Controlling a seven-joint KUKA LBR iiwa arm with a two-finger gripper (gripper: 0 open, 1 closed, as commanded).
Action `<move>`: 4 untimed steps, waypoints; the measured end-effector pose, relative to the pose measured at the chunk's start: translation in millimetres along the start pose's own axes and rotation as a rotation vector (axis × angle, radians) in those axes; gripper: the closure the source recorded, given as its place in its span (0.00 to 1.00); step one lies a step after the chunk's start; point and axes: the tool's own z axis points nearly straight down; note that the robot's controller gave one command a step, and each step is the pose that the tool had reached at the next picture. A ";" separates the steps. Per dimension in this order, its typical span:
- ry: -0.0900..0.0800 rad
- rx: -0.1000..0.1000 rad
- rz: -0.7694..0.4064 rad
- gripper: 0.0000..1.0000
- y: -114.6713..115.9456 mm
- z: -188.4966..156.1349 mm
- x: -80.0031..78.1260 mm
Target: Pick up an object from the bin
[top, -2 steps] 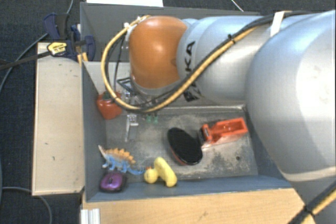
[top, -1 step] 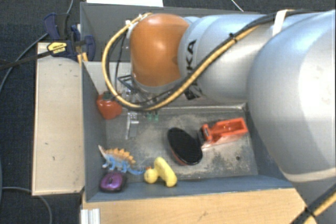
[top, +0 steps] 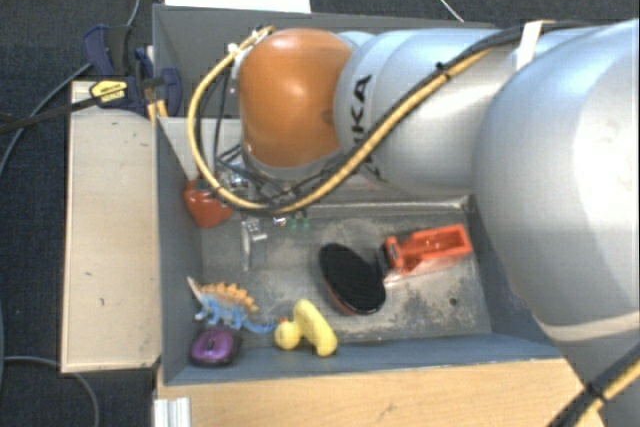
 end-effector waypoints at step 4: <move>-0.015 0.000 0.180 0.00 -38.1 -39.6 13.7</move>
Offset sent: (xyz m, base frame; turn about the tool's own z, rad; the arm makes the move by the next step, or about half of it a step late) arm -0.0045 -0.0803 -0.0500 0.0499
